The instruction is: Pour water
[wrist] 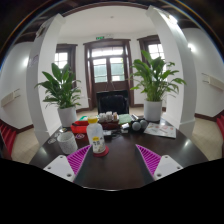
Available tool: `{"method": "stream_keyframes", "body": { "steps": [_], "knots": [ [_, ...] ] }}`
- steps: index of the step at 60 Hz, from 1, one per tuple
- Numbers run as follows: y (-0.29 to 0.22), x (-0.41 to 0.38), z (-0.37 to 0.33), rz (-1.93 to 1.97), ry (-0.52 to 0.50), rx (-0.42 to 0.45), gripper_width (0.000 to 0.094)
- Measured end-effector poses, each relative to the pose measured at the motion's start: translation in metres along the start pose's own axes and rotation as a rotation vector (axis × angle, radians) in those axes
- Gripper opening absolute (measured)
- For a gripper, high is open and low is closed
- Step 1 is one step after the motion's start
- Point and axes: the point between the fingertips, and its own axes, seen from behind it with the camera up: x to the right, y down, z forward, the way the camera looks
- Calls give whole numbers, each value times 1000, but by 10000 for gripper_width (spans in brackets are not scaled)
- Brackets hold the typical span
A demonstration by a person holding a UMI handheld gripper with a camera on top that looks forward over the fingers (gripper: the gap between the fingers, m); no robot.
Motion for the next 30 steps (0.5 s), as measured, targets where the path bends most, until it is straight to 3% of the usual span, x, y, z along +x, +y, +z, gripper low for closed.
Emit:
{"method": "stream_keyframes", "body": {
  "steps": [30],
  "knots": [
    [-29,29,-44,6,102,56,857]
  ]
}}
